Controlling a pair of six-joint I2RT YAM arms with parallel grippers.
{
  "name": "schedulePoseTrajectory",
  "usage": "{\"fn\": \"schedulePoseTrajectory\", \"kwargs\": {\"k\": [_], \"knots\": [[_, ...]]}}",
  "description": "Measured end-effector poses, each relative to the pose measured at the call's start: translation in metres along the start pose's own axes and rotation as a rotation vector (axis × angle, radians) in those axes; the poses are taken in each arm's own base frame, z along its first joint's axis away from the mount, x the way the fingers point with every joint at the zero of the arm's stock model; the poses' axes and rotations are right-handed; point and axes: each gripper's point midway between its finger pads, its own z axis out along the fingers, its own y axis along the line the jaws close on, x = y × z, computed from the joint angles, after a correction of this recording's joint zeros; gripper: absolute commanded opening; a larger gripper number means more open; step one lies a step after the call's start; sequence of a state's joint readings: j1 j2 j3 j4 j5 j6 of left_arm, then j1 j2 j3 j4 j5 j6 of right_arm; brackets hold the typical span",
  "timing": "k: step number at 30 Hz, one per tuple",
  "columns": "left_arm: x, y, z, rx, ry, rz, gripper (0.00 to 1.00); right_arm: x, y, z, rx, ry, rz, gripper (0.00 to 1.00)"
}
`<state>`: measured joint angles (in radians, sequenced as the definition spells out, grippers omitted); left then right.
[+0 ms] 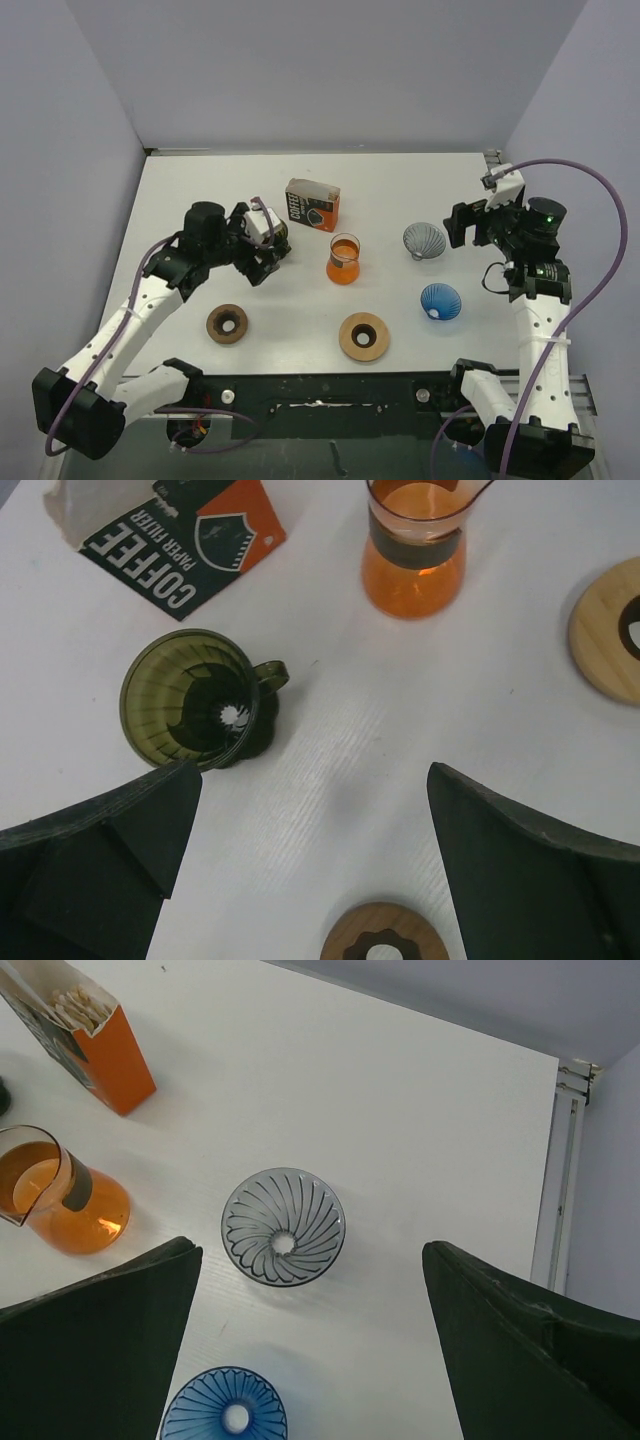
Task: Place the coffee filter in the dripper
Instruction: Move the coffee server to the center of the board.
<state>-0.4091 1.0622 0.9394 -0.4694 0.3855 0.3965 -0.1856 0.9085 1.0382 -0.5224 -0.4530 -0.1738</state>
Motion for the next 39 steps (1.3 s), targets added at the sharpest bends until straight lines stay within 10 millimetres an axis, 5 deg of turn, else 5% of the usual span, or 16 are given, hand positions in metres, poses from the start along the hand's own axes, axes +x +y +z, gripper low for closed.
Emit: {"fn": "schedulePoseTrajectory", "kwargs": {"k": [15,30,34,39], "knots": [[0.021,-0.101,0.043,0.32,0.115,0.116,0.93,0.036,0.002,0.021,-0.085,-0.054,0.014,0.98],[0.066,-0.214,0.058,0.655,0.258,0.491,0.89,0.051,-0.004,0.011,-0.124,-0.07,-0.026,0.98],[0.067,-0.233,0.062,0.714,0.268,0.557,0.88,0.057,-0.006,0.01,-0.127,-0.065,-0.017,0.98],[0.059,-0.234,0.065,0.706,0.263,0.54,0.88,0.06,-0.005,0.012,-0.139,-0.06,-0.006,0.98]]}}
